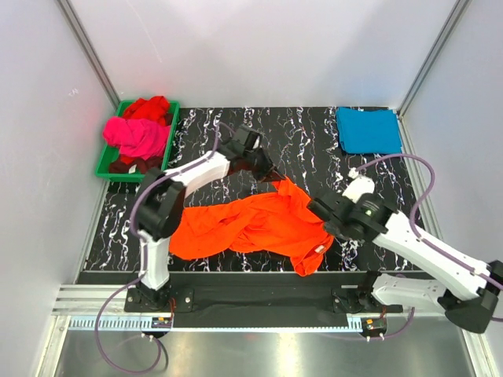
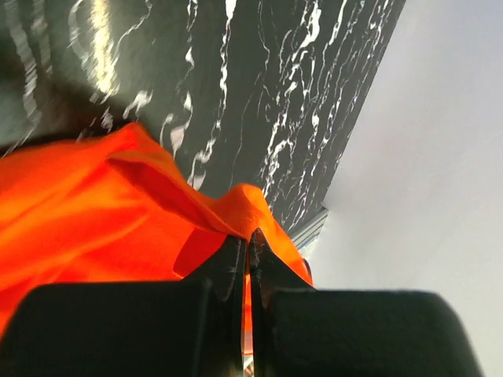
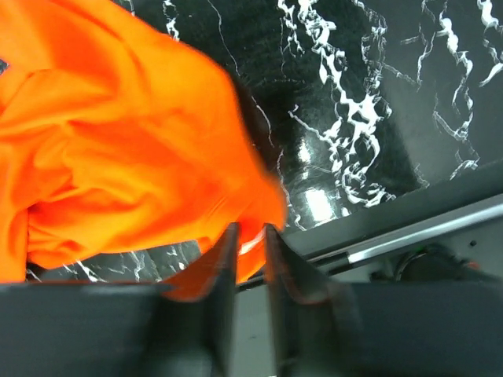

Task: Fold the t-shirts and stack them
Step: Flatten the tshirt out

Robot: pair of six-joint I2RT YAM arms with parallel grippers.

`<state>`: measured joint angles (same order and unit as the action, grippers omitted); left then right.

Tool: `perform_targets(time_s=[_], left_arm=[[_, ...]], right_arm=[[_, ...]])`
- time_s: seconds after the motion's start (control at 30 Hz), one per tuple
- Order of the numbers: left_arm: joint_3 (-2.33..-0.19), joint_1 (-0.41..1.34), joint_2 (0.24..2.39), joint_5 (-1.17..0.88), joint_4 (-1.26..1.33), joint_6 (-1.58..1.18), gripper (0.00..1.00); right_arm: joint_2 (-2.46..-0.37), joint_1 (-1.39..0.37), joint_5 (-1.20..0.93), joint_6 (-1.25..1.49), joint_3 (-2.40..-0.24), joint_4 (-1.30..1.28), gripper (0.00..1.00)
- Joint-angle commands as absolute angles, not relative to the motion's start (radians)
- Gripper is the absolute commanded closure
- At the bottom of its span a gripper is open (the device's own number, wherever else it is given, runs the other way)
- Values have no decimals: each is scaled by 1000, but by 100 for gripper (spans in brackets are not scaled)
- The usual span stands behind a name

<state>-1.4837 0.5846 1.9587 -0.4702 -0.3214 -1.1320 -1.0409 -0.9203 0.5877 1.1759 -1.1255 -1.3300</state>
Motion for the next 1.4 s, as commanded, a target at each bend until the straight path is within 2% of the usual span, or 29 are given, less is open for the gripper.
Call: perform_targets(time_s=[0.0, 0.07, 0.1, 0.13, 0.17, 0.23, 0.27, 0.3, 0.33, 0.4, 0.43, 0.53, 0.7, 0.93, 1.03, 1.07, 1.17, 1.23, 1.37], left_arm=[[-1603, 589, 2052, -563, -178, -1177, 100], [-1646, 610, 2101, -600, -154, -1196, 100], [-1658, 620, 2130, -657, -125, -1216, 100], [-1676, 633, 2178, -691, -64, -1236, 93], [-1683, 640, 2203, -724, -46, -1267, 66], [-1666, 629, 2212, -819, 21, -1273, 46], [-1657, 618, 2195, -833, 3, -1247, 29], [-1640, 601, 2172, -833, -30, -1209, 20], [-1617, 556, 2139, -816, -146, -1106, 17], [-1597, 497, 2042, -723, -300, -998, 15], [-1585, 438, 2007, -680, -433, -911, 15], [-1507, 342, 1870, -497, -591, -792, 16], [-1401, 305, 1734, -361, -690, -689, 18], [-1365, 302, 1675, -315, -782, -588, 18], [-1373, 301, 1671, -287, -825, -562, 18], [-1370, 299, 1671, -290, -827, -558, 18], [-1365, 298, 1672, -319, -836, -555, 18], [-1365, 298, 1674, -330, -841, -549, 18], [-1377, 298, 1683, -351, -848, -531, 18]], right_arm=[[-1075, -910, 652, 1325, -1204, -1558, 70], [-1092, -908, 650, 1295, -1253, -1530, 61], [-1098, -905, 635, 1260, -1262, -1440, 59], [-1103, -902, 618, 1155, -1269, -1378, 59], [-1107, -902, 601, 1108, -1276, -1320, 58], [-1130, -890, 560, 1008, -1278, -1166, 59], [-1147, -878, 540, 976, -1272, -1119, 59], [-1157, -868, 499, 918, -1264, -1024, 59], [-1167, -829, 471, 882, -1240, -975, 59], [-1210, -766, 324, 757, -1210, -817, 57], [-1233, -734, 286, 729, -1201, -787, 57], [-1351, -596, 189, 605, -1215, -733, 52], [-1515, -337, 16, 491, -1183, -612, 45], [-1667, -145, -169, 428, -1166, -516, 39], [-1718, -88, -247, 382, -1144, -442, 44], [-1753, -66, -317, 383, -1137, -419, 50], [-1801, 38, -502, 428, -1065, -264, 58], [-1824, 55, -575, 439, -1048, -166, 57], [-1914, 54, -655, 391, -1089, -179, 52]])
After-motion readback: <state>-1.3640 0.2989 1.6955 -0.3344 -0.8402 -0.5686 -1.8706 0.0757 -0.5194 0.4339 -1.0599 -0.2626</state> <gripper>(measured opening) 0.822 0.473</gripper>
